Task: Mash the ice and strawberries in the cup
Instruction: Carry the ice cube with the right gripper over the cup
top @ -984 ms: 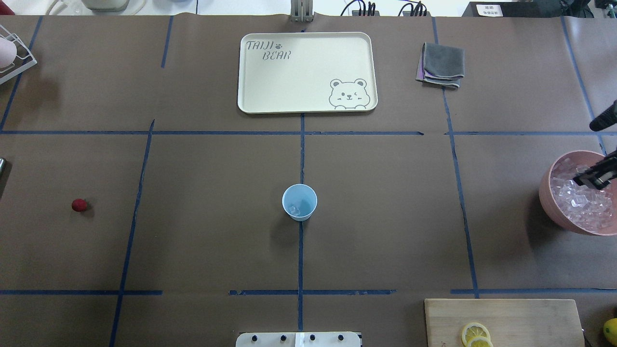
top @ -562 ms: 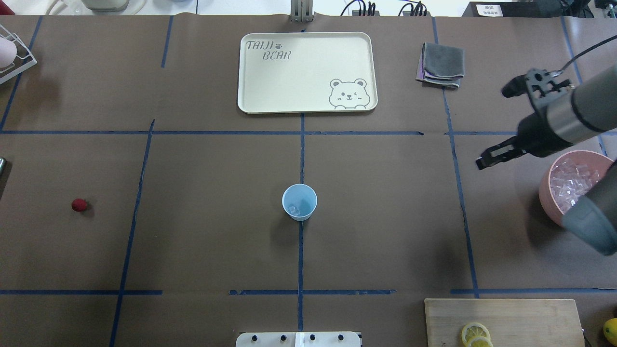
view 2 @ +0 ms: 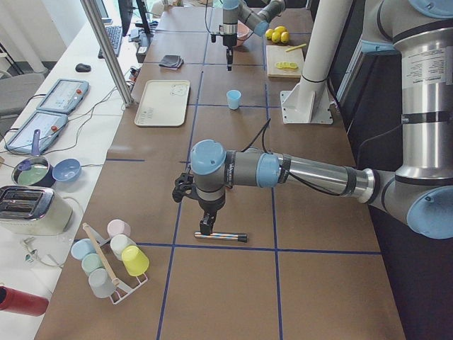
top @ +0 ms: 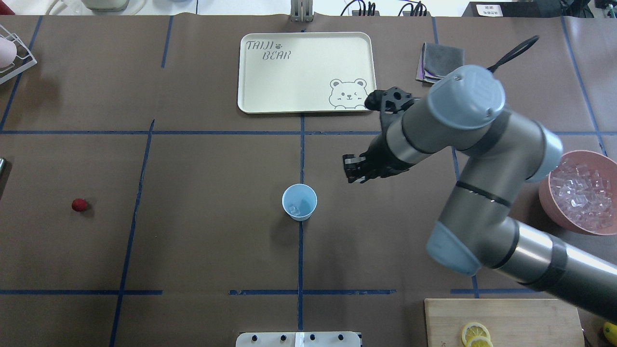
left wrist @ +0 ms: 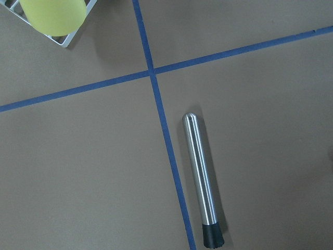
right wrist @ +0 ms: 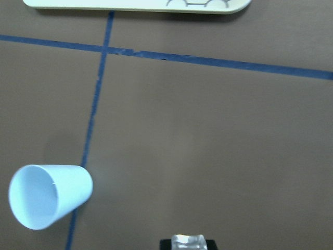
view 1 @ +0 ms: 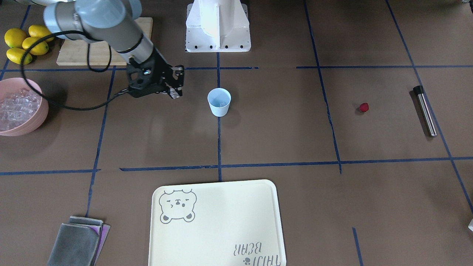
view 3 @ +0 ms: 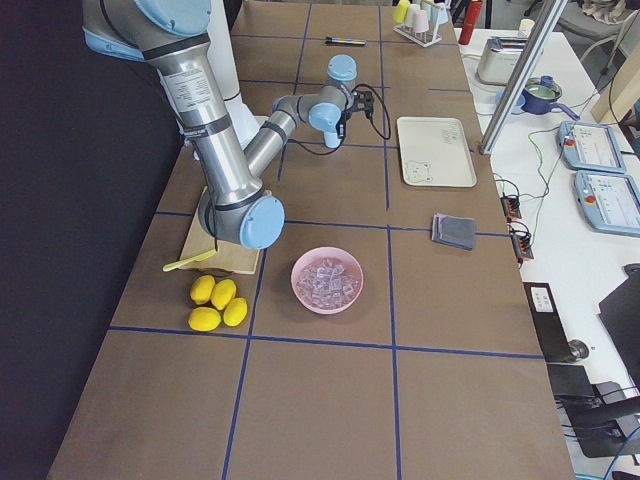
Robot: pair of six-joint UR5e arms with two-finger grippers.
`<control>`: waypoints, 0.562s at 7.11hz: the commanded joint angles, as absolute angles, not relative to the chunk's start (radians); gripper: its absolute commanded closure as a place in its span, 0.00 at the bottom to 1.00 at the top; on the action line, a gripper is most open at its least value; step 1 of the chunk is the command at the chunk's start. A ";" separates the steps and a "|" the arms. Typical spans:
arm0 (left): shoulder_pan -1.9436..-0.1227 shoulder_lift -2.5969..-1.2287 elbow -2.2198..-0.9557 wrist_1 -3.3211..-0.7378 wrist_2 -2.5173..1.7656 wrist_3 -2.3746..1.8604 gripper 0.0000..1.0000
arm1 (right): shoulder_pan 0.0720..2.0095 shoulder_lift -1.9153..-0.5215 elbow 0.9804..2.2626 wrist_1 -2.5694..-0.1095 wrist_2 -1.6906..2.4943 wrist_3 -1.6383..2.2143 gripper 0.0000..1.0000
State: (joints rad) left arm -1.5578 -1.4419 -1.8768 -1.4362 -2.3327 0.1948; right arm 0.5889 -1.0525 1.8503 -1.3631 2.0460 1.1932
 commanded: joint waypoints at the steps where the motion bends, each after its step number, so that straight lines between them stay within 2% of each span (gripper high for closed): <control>1: -1.559 -1.442 -1.885 -1.437 -2.333 0.195 0.00 | 0.473 -0.919 1.736 -1.358 1.925 1.336 1.00; 3: -1.559 -1.442 -1.887 -1.437 -2.333 0.195 0.00 | 0.457 -0.881 1.691 -1.358 1.910 1.338 0.97; 4: -1.559 -1.442 -1.887 -1.437 -2.336 0.195 0.00 | 0.450 -0.876 1.686 -1.358 1.889 1.338 0.70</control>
